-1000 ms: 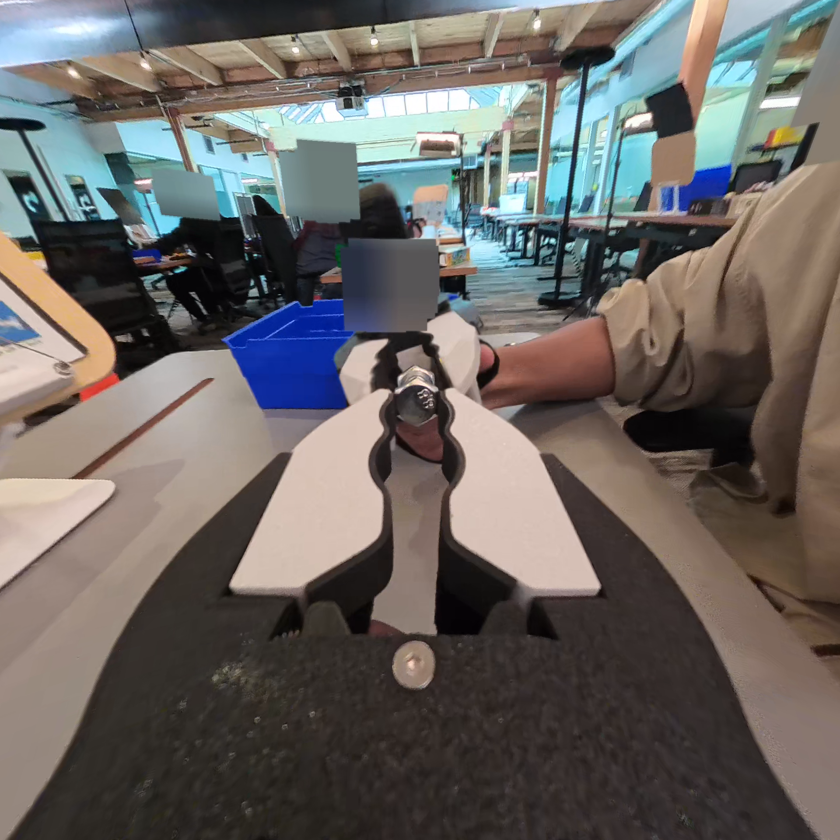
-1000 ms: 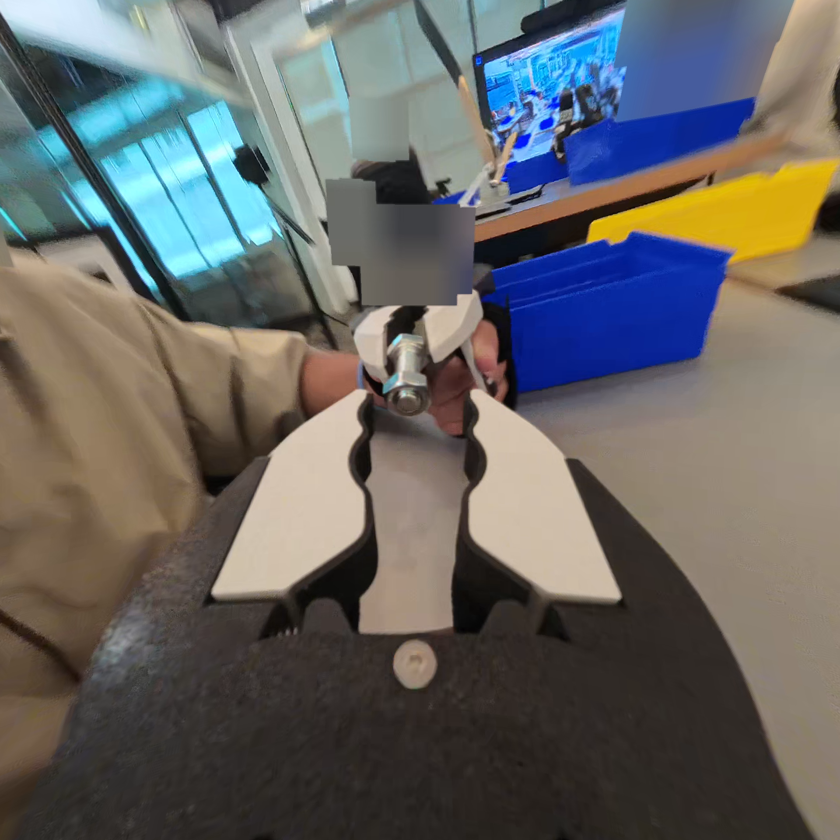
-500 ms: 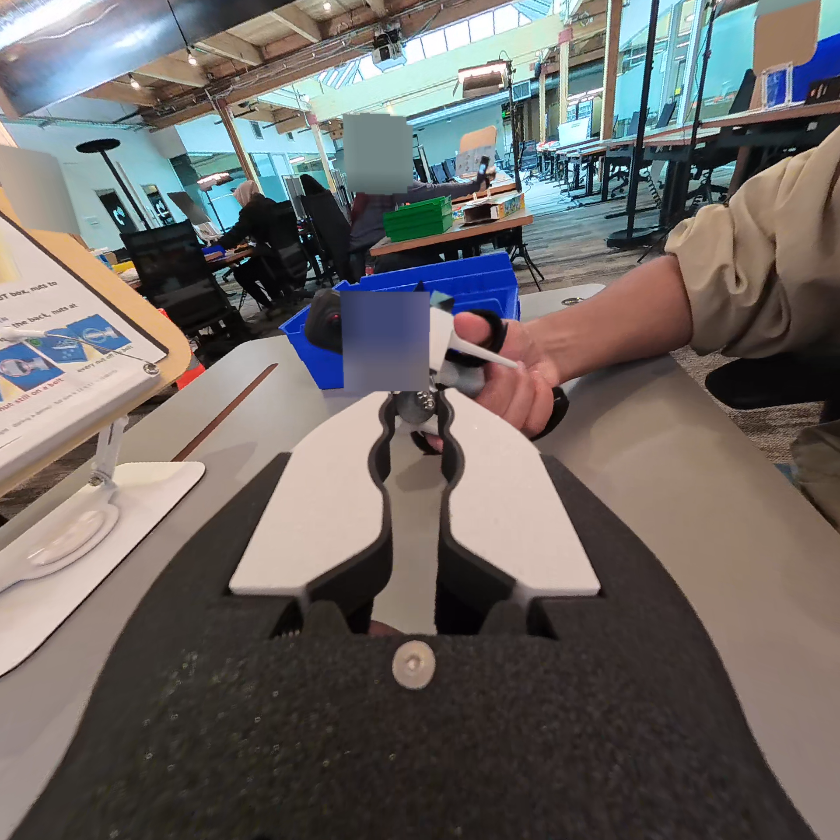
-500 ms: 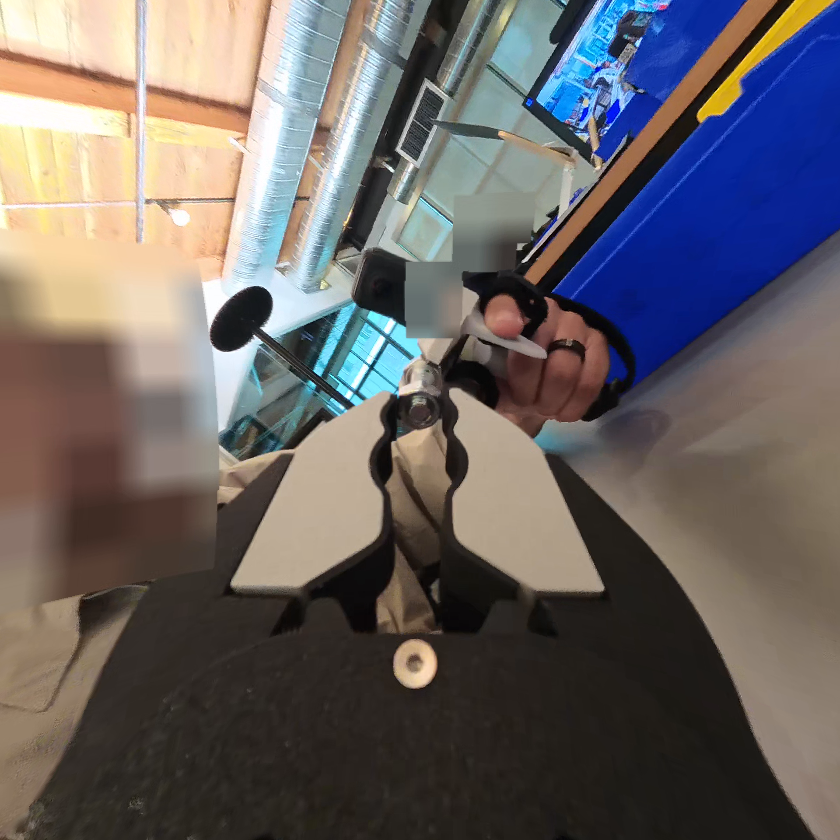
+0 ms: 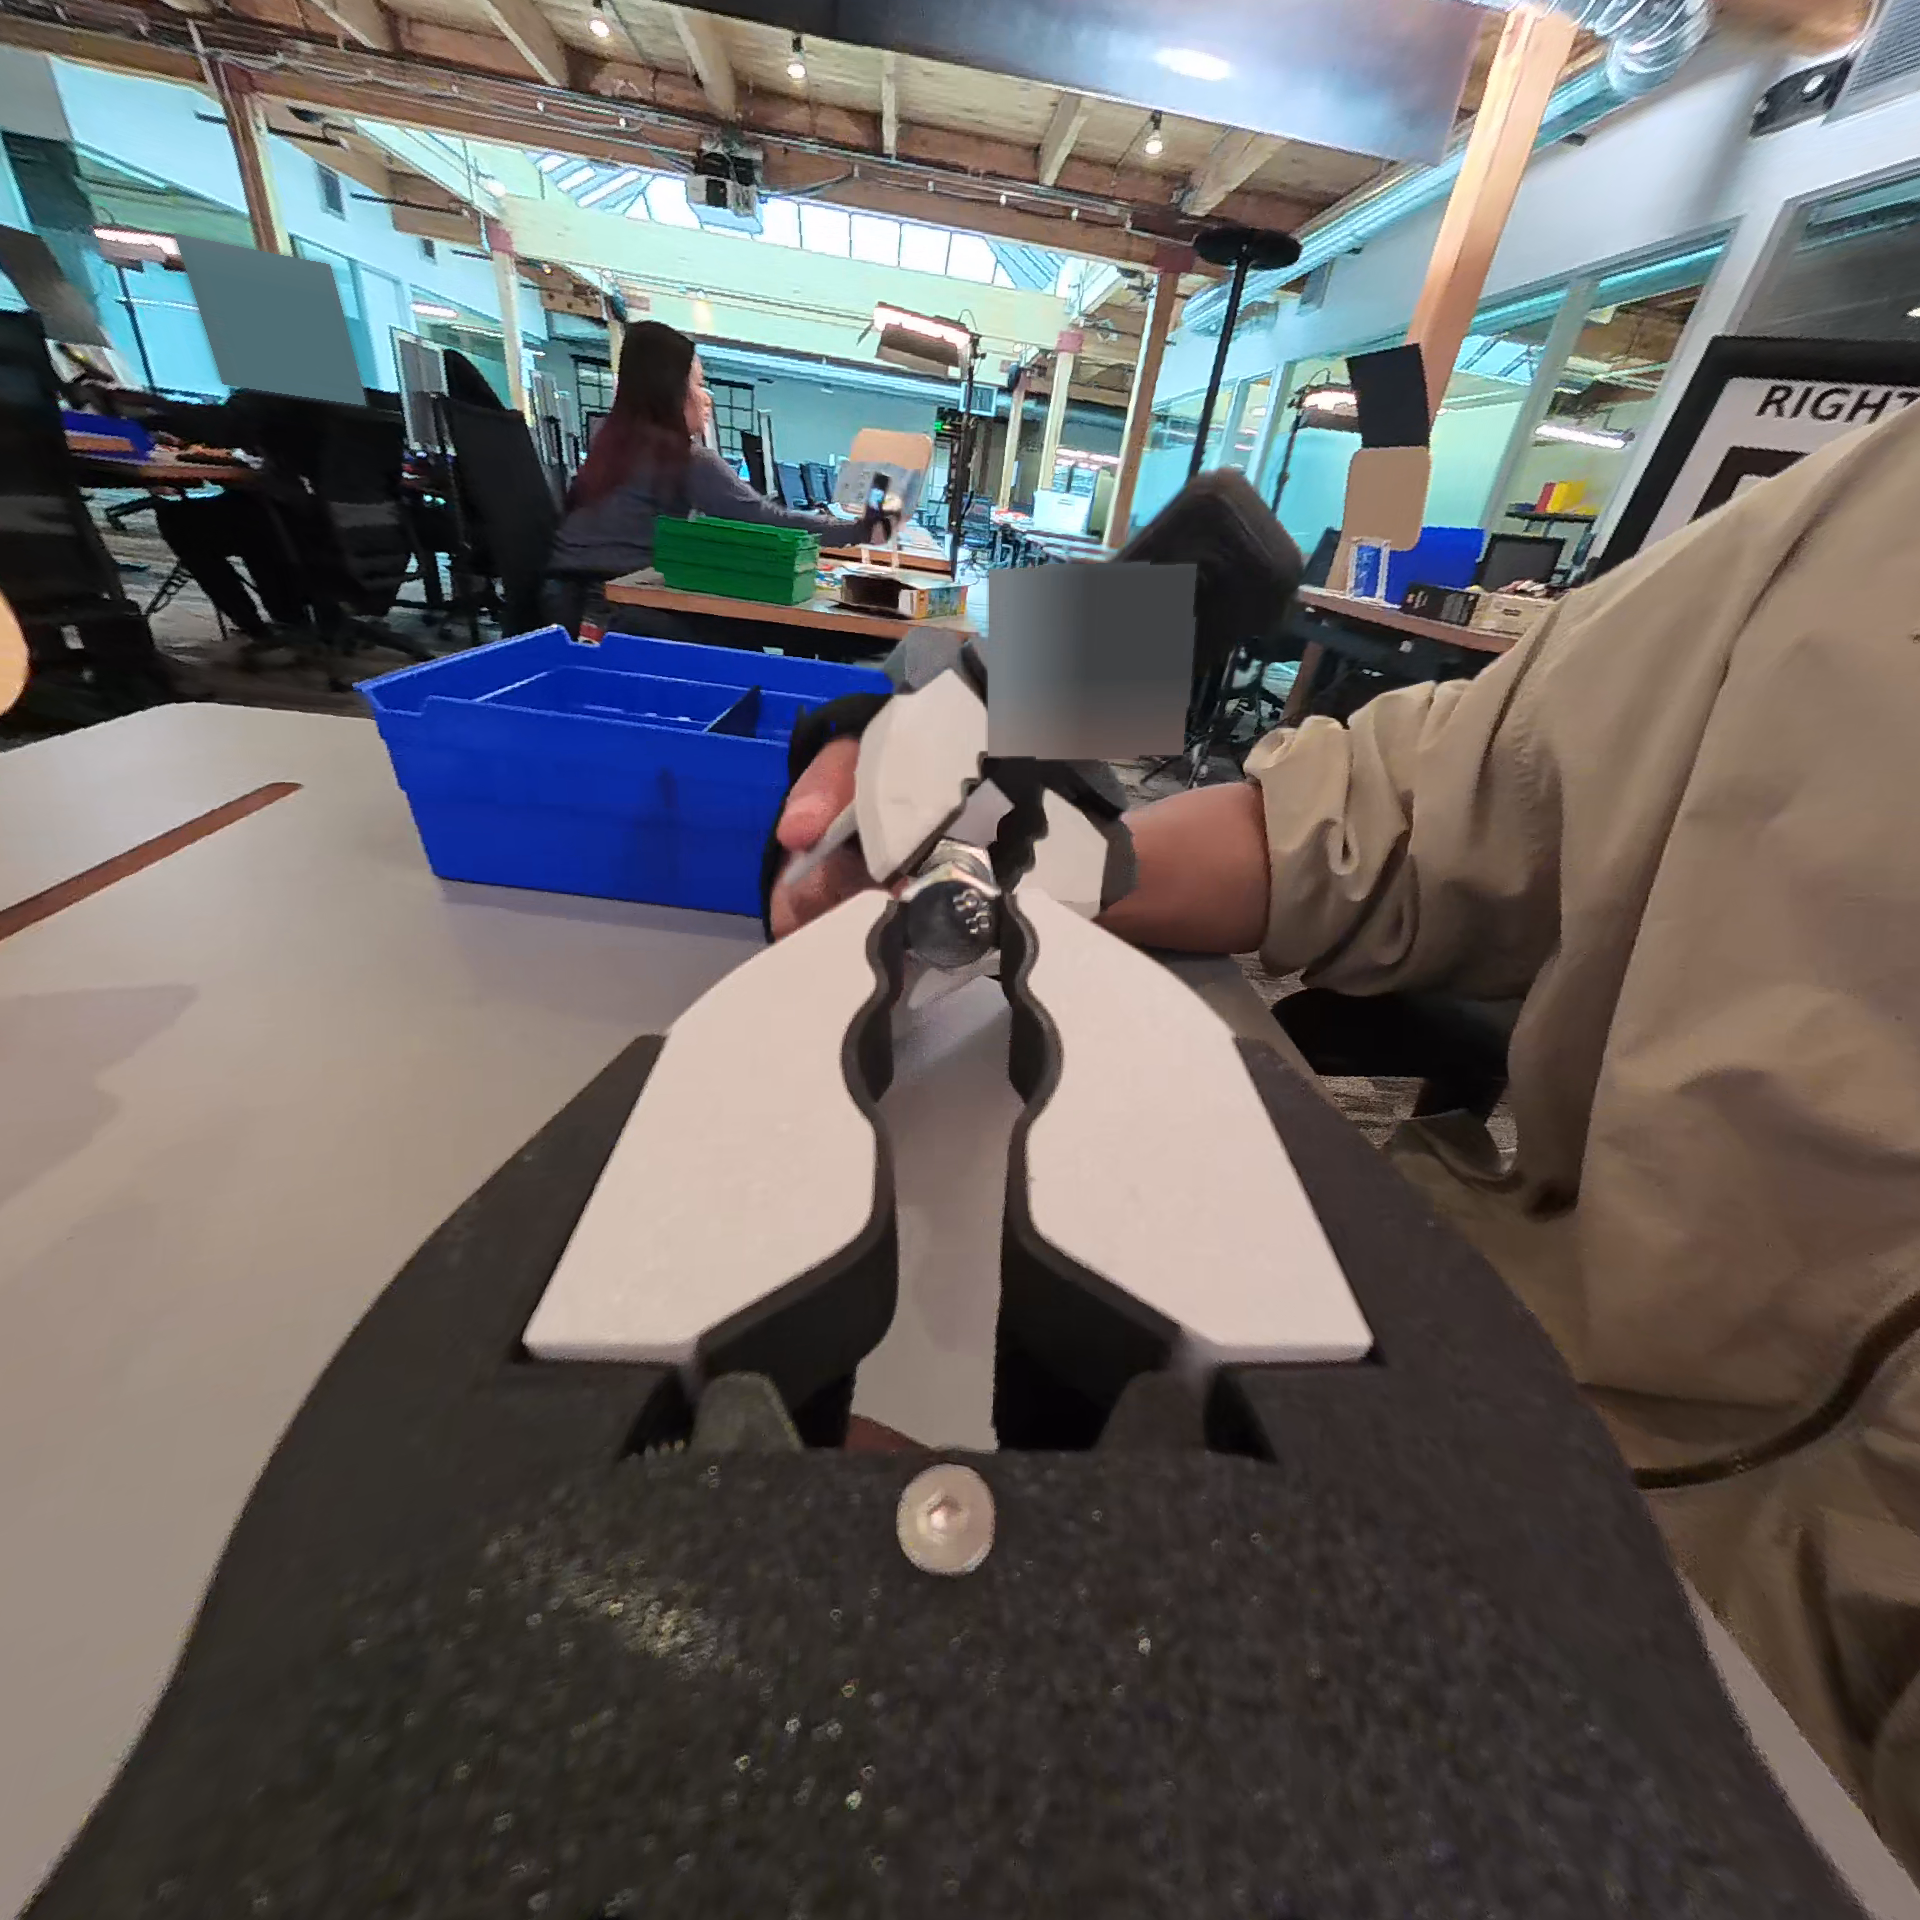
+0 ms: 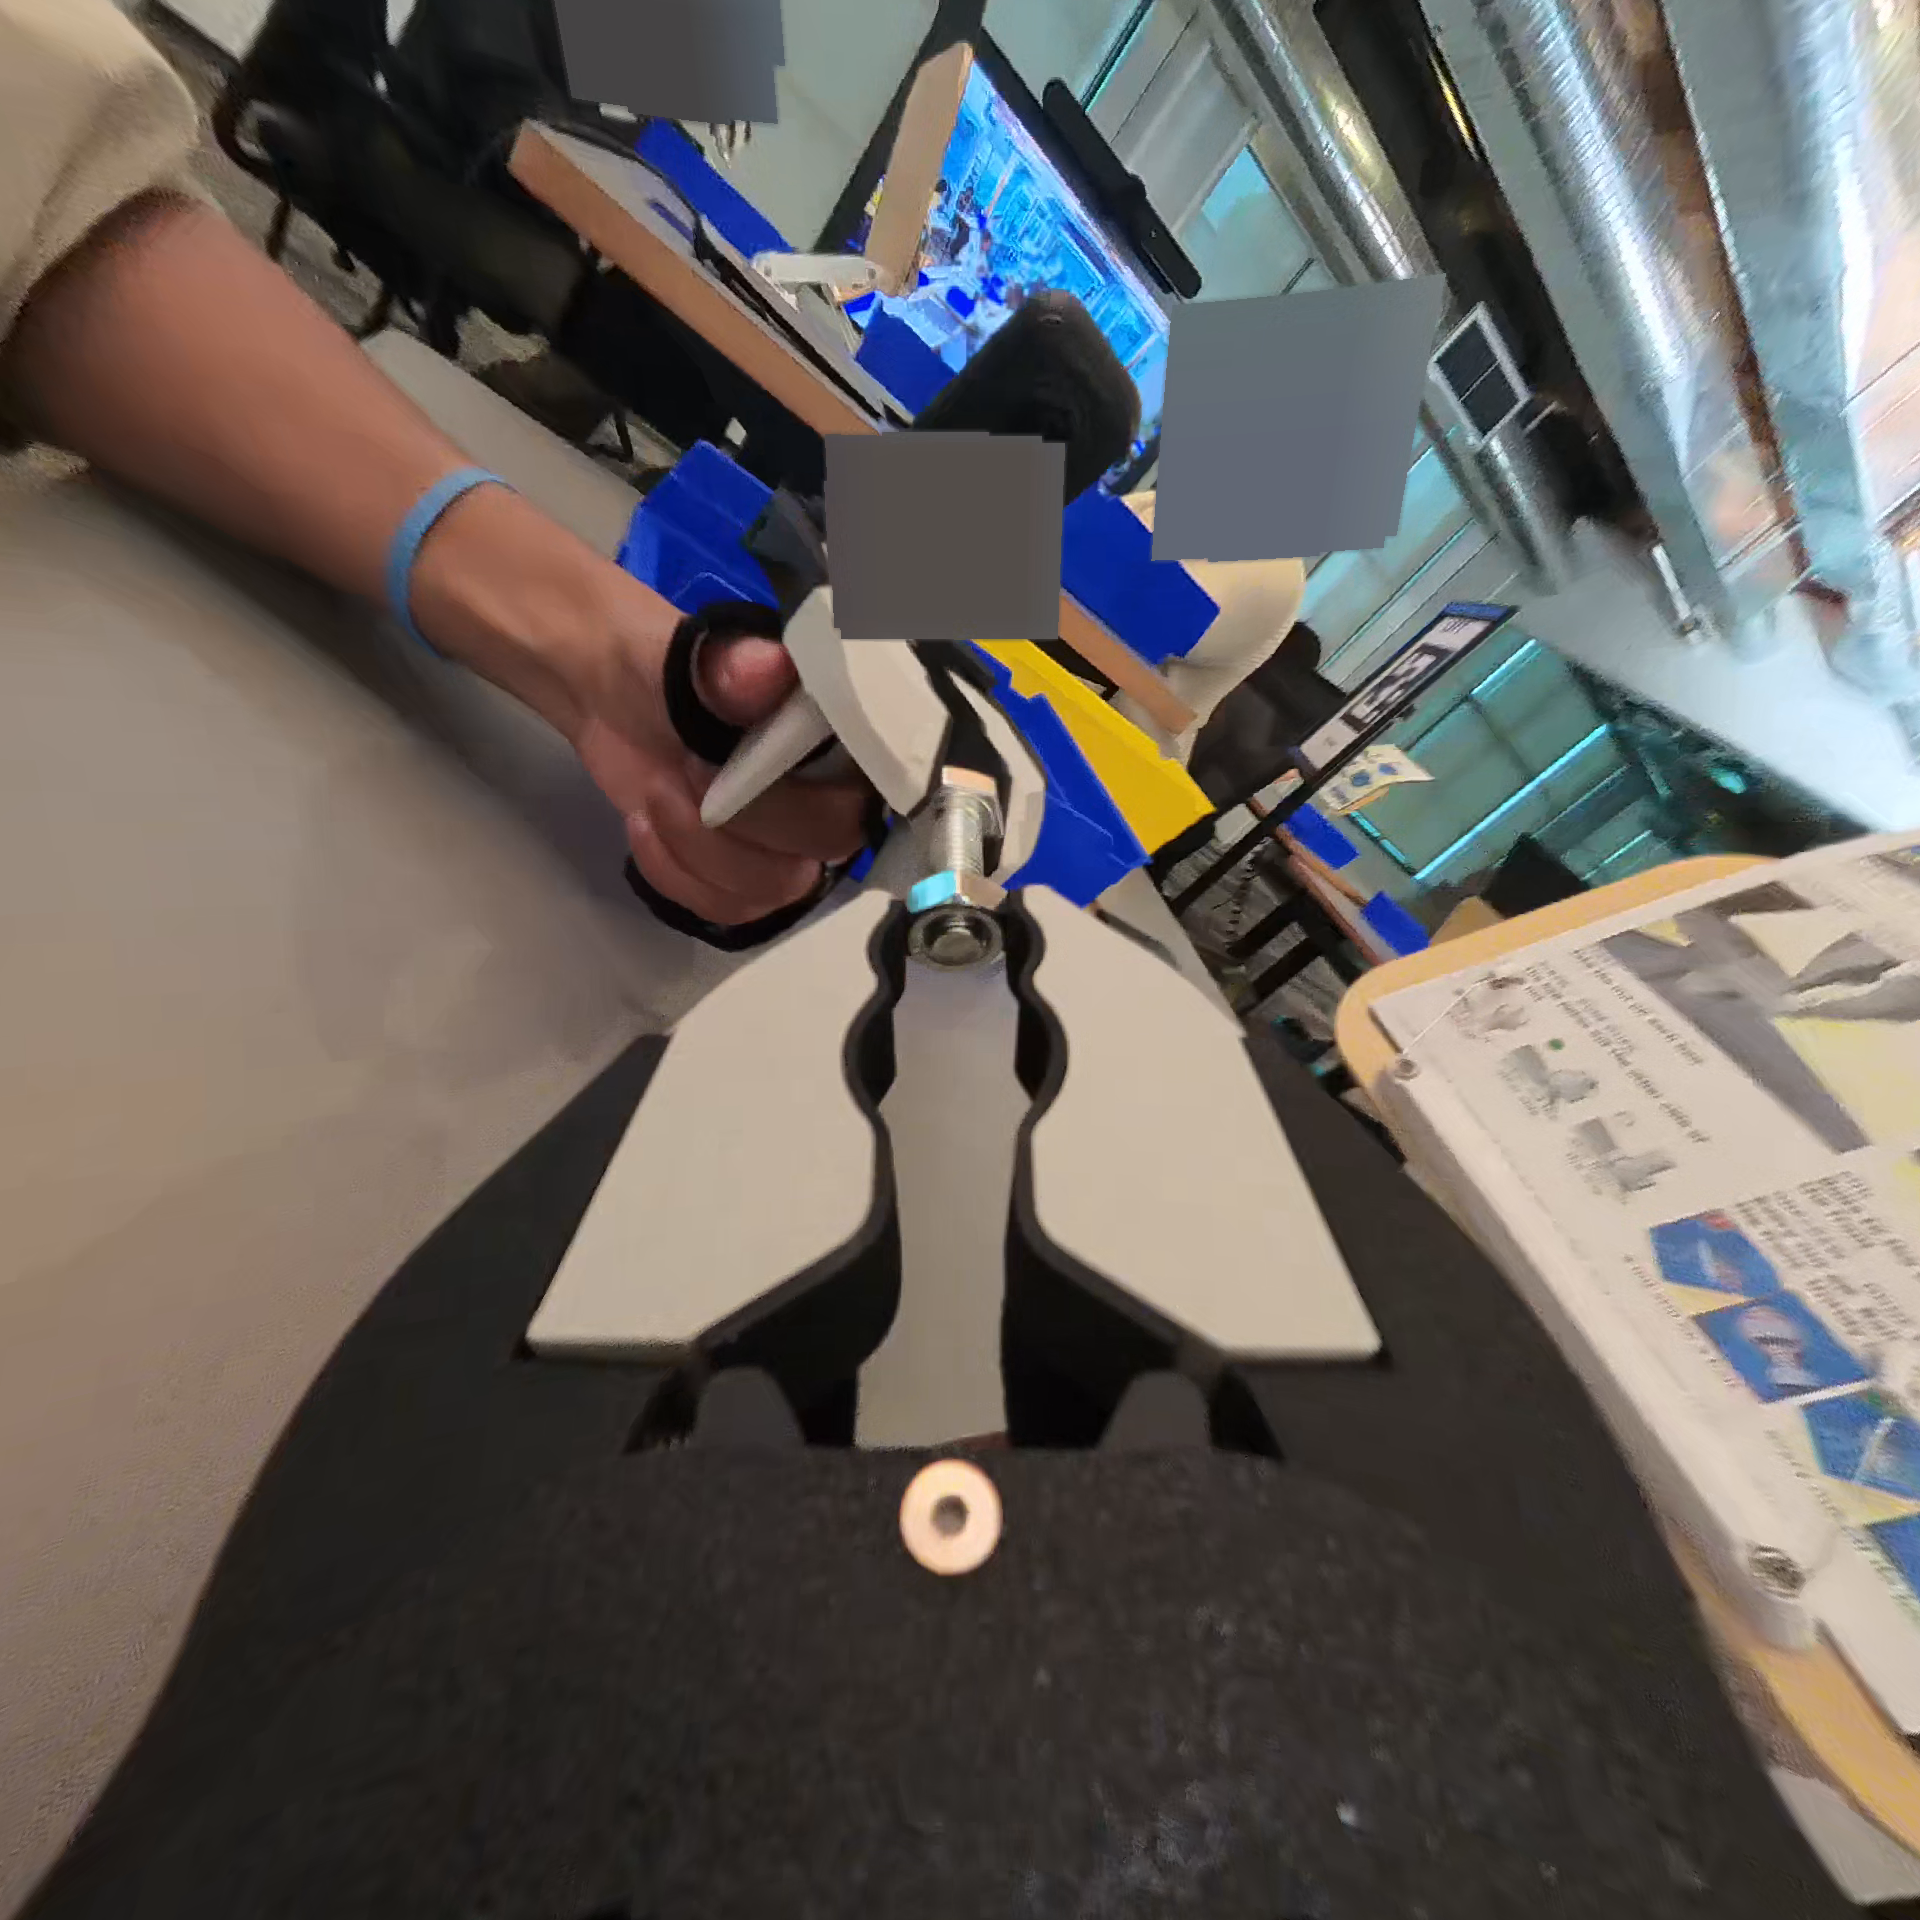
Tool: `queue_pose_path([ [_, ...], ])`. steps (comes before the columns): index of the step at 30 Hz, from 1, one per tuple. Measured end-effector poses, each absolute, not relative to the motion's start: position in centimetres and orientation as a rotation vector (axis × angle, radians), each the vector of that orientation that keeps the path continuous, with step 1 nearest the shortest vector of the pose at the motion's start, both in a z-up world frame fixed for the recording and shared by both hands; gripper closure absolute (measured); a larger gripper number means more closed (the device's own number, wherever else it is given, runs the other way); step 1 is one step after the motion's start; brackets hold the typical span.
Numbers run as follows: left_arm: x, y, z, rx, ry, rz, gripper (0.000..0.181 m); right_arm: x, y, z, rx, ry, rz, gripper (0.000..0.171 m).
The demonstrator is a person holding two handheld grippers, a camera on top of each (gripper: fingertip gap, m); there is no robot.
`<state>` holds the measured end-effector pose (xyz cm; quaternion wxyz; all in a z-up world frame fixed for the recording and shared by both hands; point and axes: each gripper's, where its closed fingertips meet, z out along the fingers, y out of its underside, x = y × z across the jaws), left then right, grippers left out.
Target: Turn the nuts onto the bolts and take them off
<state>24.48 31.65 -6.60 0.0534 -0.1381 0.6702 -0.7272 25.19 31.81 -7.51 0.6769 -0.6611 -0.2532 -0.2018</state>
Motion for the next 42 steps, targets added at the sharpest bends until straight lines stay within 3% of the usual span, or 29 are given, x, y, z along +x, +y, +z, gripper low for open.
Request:
queue_pose_path([
  [2,24.1,31.4,-6.4,-0.390,2.034,-2.219,0.164,24.7,31.6,-7.2,-1.468,-0.579,-0.461,0.152],
  [6,24.3,32.0,-5.7,-0.372,1.983,-2.189,0.164,24.5,31.7,-7.4,-1.506,-0.460,-0.194,0.122],
  [8,24.6,32.6,-5.3,-0.368,1.953,-2.166,0.164,24.8,31.9,-7.4,-1.530,-0.335,0.026,0.119],
  [14,25.4,33.3,-5.6,-0.333,1.929,-1.976,0.164,25.9,32.1,-6.2,-1.406,0.072,0.831,0.122],
  [18,25.4,33.0,-6.3,-0.303,1.952,-1.906,0.164,25.7,32.6,-6.4,-1.368,0.184,1.039,0.128],
  [22,25.5,32.7,-6.6,-0.281,1.960,-1.852,0.164,25.2,32.9,-6.7,-1.335,0.248,1.186,0.152],
  [24,25.5,32.7,-6.7,-0.282,1.957,-1.845,0.164,25.2,33.0,-6.7,-1.318,0.267,1.233,0.152],
  [29,25.5,32.7,-6.8,-0.329,1.984,-1.938,0.164,25.1,33.0,-7.1,-1.431,0.125,0.937,0.152],
  [39,24.1,31.3,-7.5,-0.346,2.096,-2.104,0.164,24.6,31.7,-8.0,-1.492,-0.574,-0.319,0.152],
  [42,23.9,31.2,-7.2,-0.326,2.089,-2.119,0.164,24.1,31.4,-7.6,-1.454,-0.603,-0.380,0.150],
])
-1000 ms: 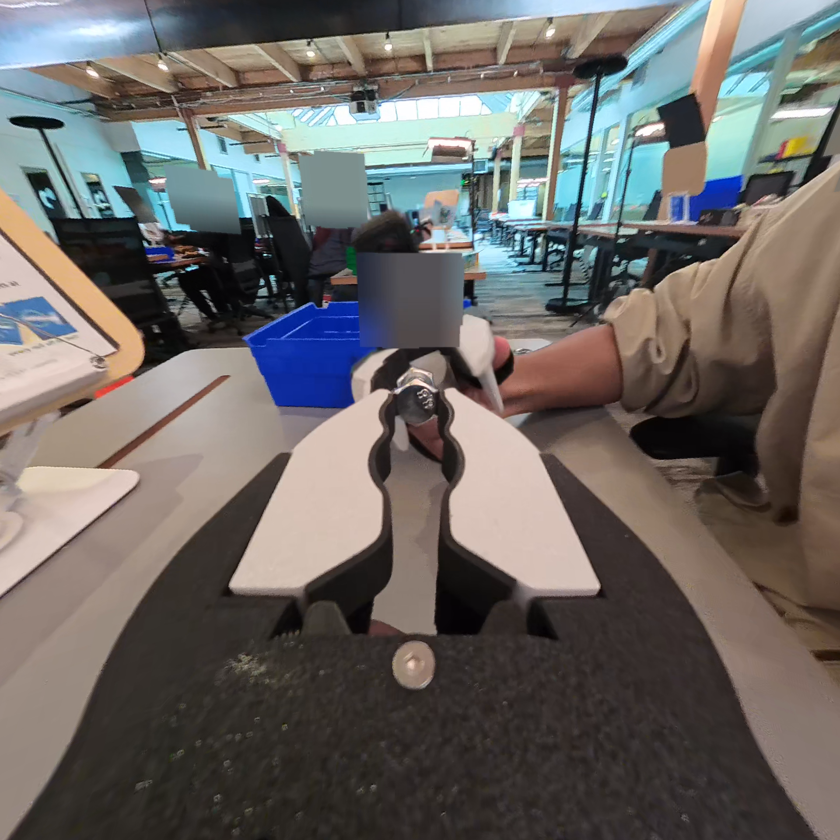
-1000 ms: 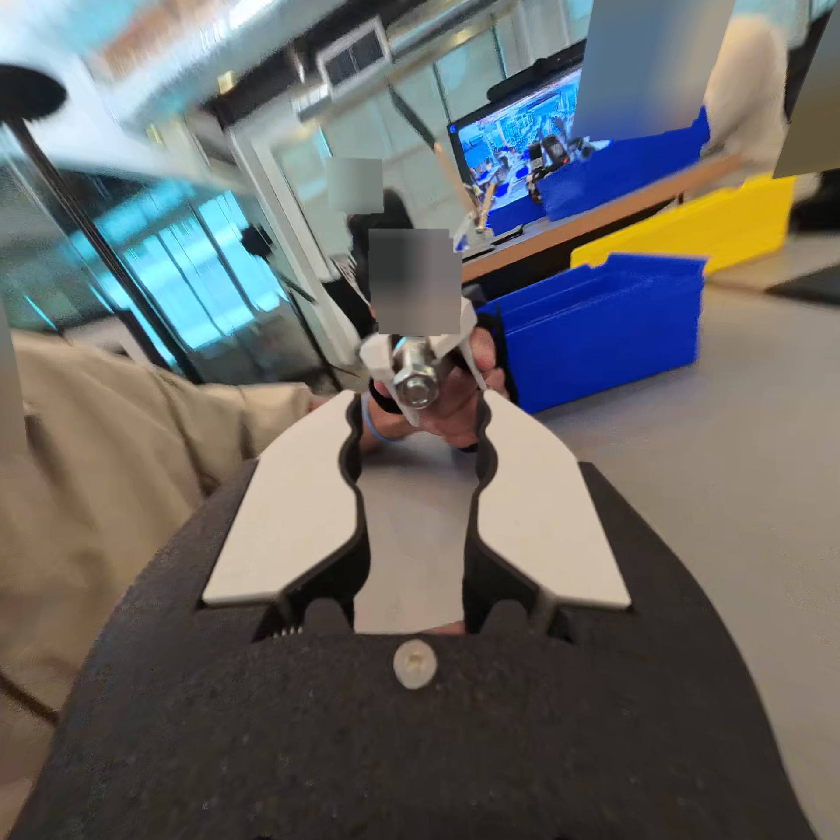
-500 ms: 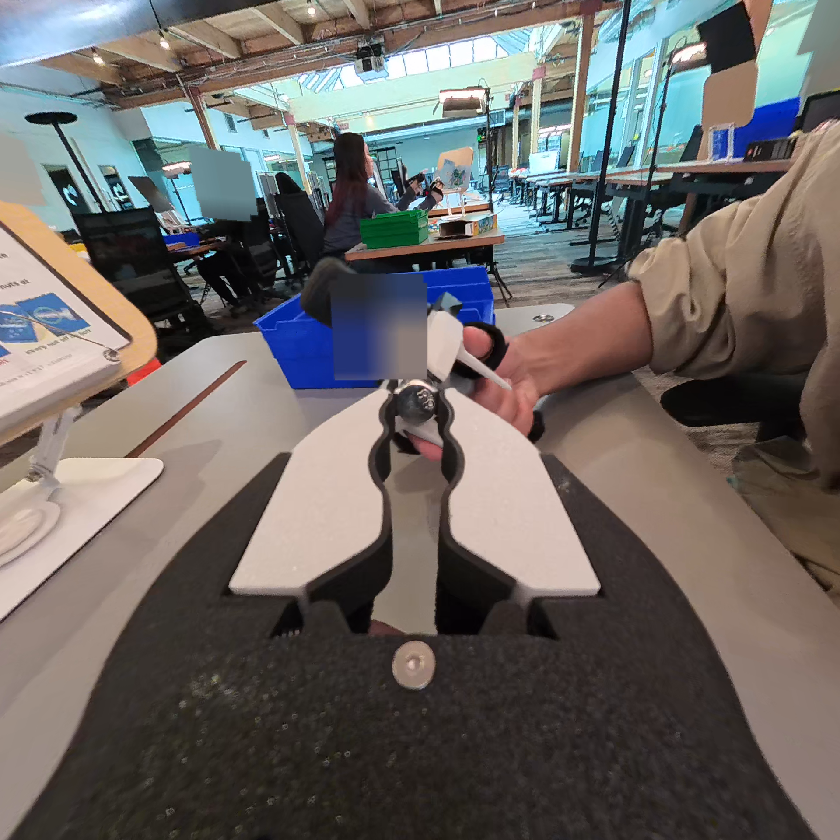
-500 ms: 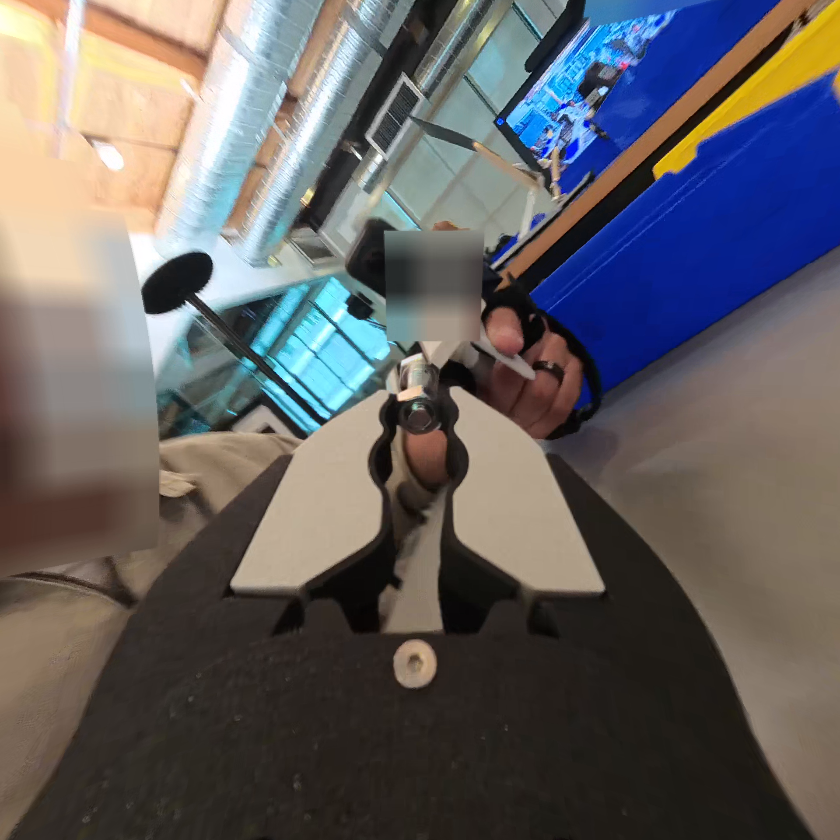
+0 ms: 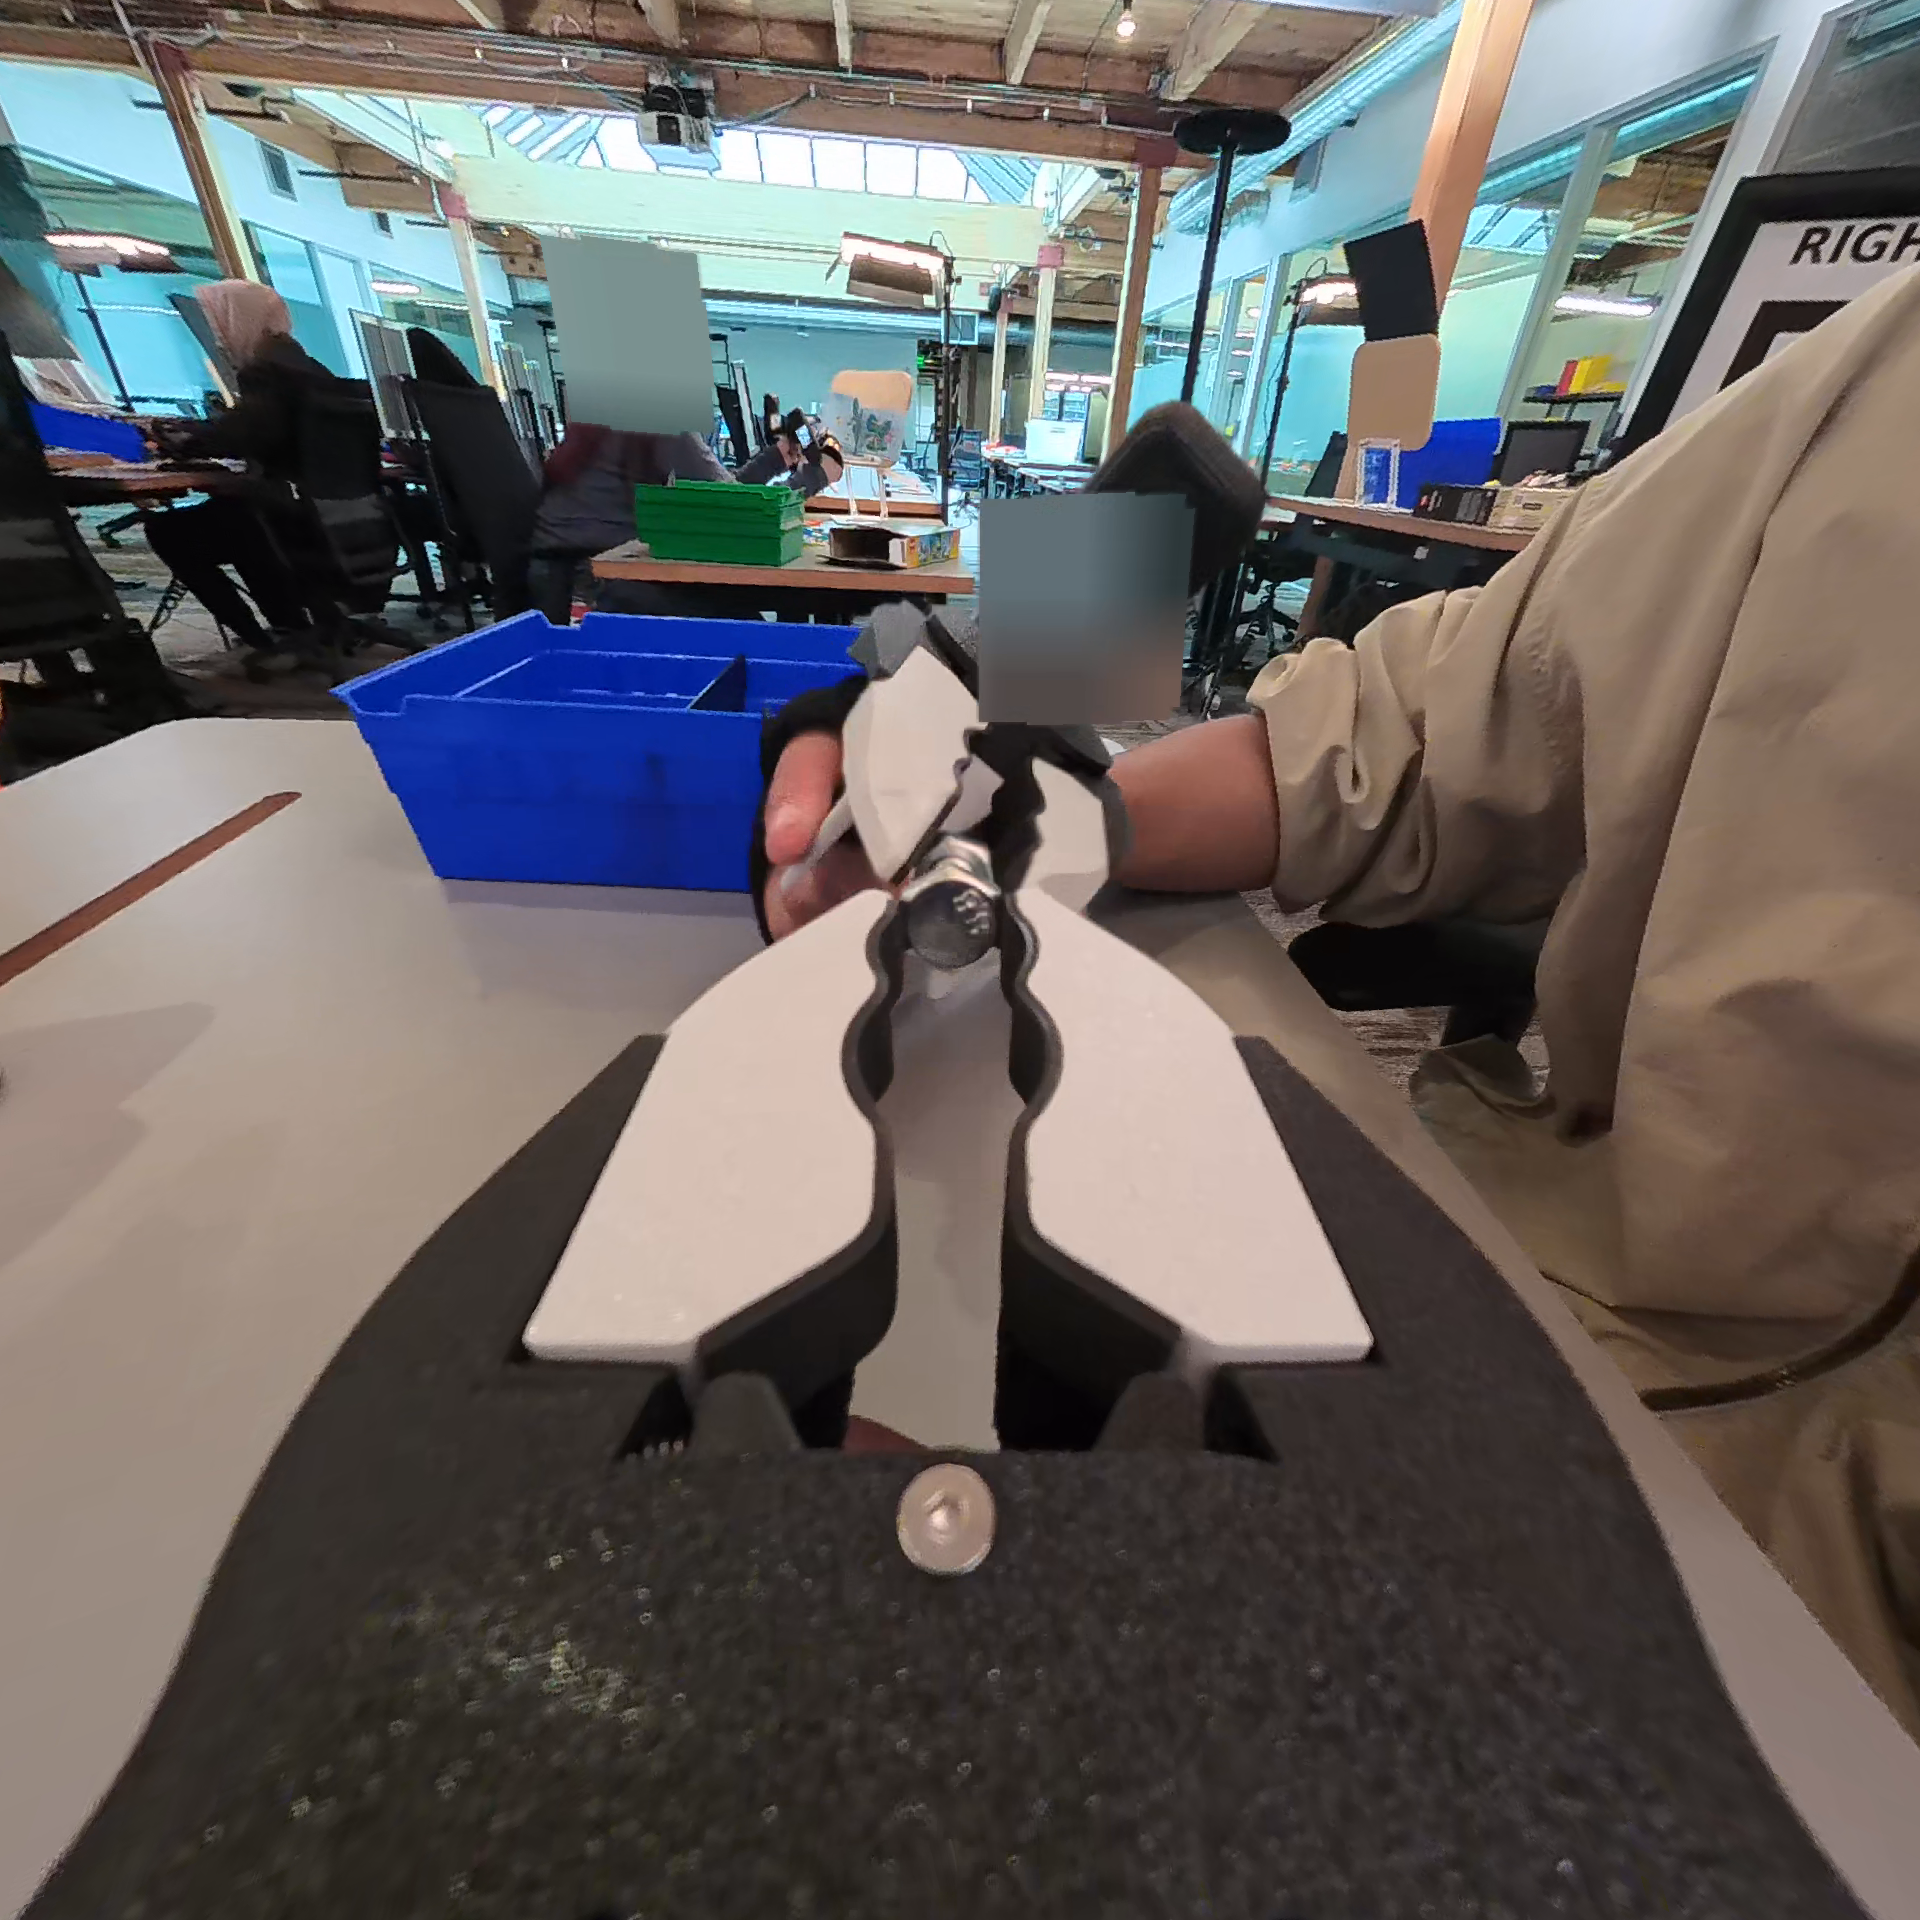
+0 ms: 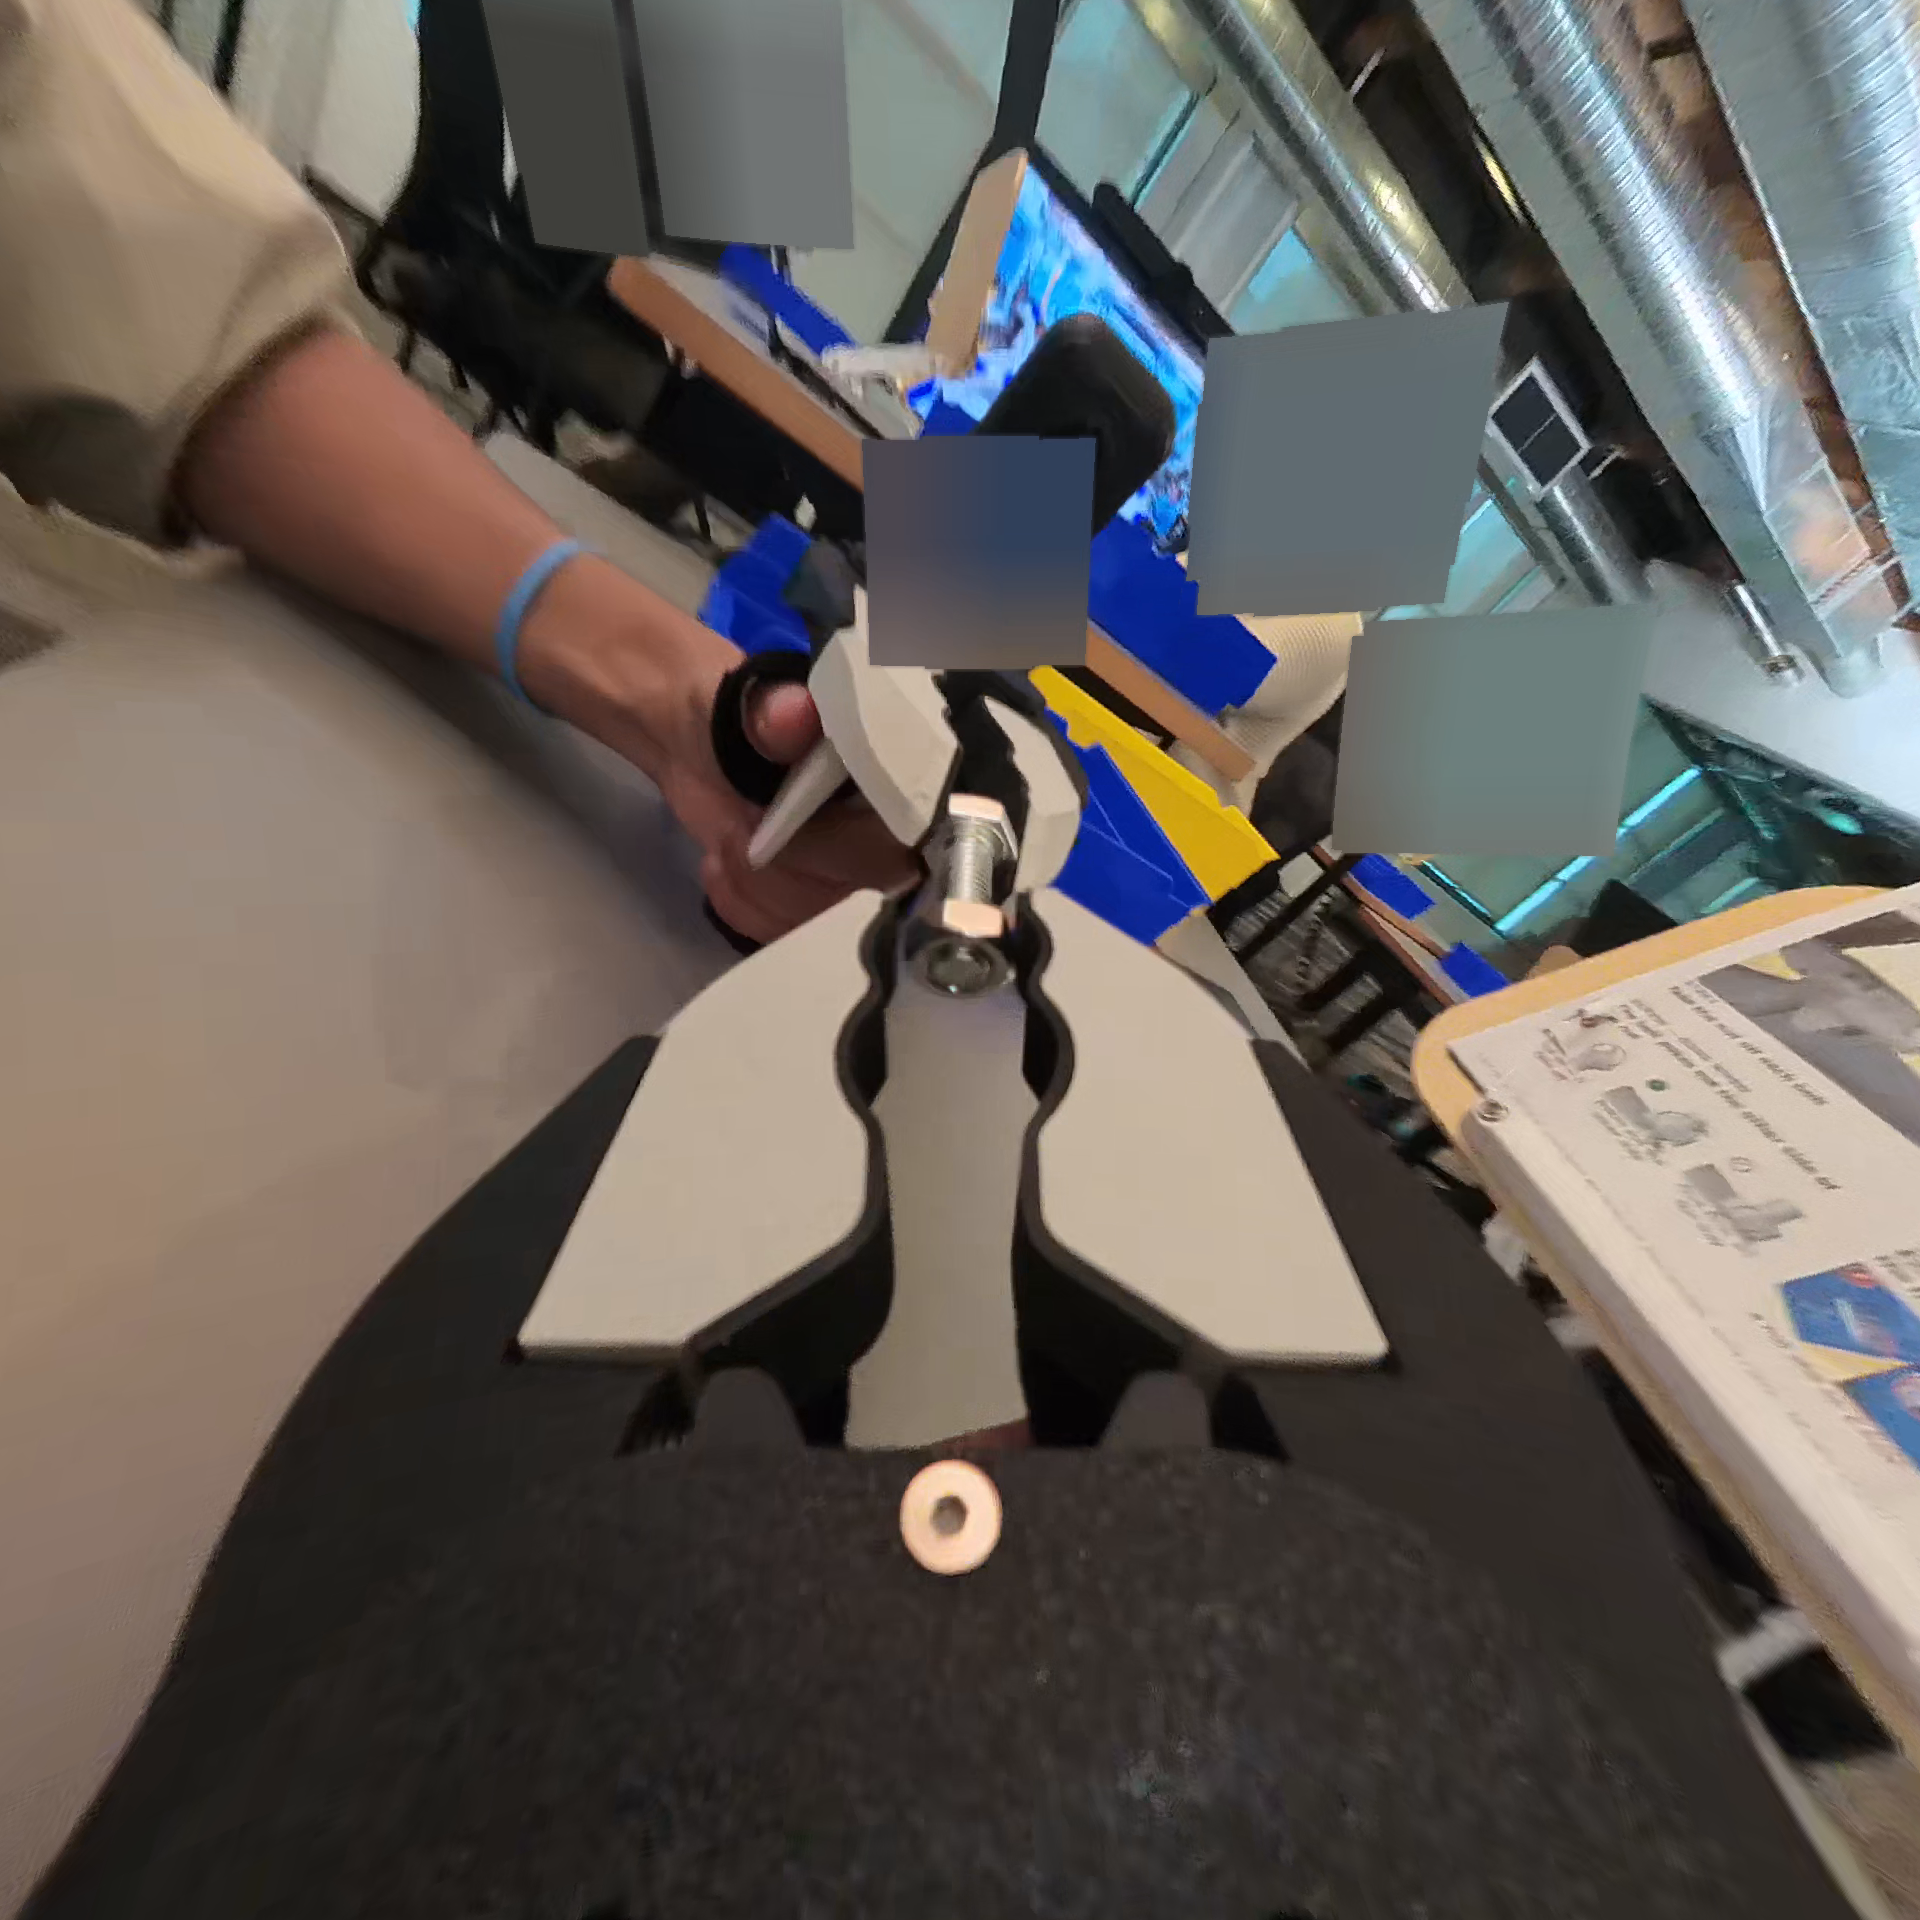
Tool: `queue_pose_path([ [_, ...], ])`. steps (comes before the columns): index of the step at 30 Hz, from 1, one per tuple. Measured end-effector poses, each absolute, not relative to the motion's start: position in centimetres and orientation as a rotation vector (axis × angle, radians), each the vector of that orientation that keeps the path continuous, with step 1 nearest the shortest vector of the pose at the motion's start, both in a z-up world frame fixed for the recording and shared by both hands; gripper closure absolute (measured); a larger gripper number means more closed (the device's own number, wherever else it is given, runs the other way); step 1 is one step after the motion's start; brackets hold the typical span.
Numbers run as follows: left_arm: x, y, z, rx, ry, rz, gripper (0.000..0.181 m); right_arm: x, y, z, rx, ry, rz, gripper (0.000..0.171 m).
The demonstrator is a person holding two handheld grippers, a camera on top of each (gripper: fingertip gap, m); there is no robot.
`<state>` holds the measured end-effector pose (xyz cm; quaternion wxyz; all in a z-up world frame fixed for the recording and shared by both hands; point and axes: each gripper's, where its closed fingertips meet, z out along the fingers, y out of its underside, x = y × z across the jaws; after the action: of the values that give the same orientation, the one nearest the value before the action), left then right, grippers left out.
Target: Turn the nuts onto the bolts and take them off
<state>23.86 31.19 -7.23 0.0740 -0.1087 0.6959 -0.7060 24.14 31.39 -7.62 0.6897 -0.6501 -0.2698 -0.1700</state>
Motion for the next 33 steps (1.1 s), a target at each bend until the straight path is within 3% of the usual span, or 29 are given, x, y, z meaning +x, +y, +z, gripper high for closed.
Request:
queue_pose_path([
  [3,24.1,31.7,-6.7,-0.327,2.043,-2.108,0.164,24.0,31.4,-7.3,-1.469,-0.487,-0.150,0.137],
  [10,25.6,33.3,-6.1,-0.338,1.935,-1.969,0.164,25.5,32.6,-7.4,-1.515,0.001,0.634,0.125],
  [14,26.0,33.3,-6.5,-0.319,1.929,-1.873,0.164,25.9,32.5,-6.6,-1.356,0.234,1.116,0.136],
  [17,25.9,32.9,-7.0,-0.305,1.952,-1.846,0.164,26.4,32.6,-7.0,-1.294,0.306,1.256,0.141],
  [19,26.0,32.9,-7.1,-0.307,1.955,-1.841,0.164,26.4,32.5,-7.1,-1.297,0.296,1.255,0.154],
  [25,25.8,32.8,-6.9,-0.357,1.972,-1.945,0.164,26.0,32.4,-6.9,-1.383,0.159,0.996,0.154],
  [33,24.8,32.3,-6.7,-0.403,2.038,-2.153,0.164,24.9,31.8,-7.1,-1.472,-0.450,-0.214,0.154],
])
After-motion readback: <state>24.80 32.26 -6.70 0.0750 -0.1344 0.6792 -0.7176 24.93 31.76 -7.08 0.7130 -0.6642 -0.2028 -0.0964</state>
